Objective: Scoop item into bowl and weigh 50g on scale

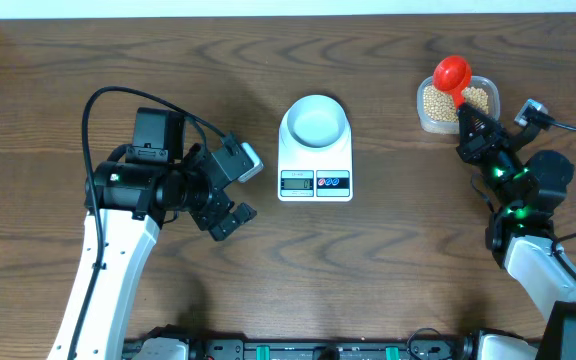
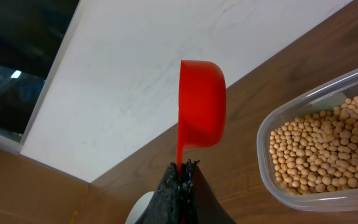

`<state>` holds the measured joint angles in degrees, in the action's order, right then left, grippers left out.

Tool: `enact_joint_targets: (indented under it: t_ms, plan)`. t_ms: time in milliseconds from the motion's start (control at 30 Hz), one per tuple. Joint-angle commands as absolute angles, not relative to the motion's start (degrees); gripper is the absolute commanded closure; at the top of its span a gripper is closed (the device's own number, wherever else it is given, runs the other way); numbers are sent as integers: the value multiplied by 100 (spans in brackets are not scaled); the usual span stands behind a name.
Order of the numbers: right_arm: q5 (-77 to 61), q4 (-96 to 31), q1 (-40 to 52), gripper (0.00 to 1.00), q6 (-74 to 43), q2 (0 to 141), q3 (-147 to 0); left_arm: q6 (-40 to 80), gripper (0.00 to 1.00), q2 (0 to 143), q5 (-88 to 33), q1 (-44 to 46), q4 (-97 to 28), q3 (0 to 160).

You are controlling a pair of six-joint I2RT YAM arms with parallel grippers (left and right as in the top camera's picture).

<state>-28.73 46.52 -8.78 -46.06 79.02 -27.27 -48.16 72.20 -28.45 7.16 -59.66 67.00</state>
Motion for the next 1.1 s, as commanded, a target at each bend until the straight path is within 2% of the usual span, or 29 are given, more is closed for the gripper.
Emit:
enact_joint_targets:
  t_ms: [0,233,1067]
  plan:
    - [-2886,4674,-847,99,-4624,7905,-2792,-5140,1,7179,-3033,659,-6104,6995]
    - [-2886,4674,-847,99,-4622,7905,-2792,-5356,1,7185,-3437,309,-6213,7041]
    - [-2910,4672,-847,99,-4622,7905,-2792,-5352,1,7185,-3459,307,-6187,7041]
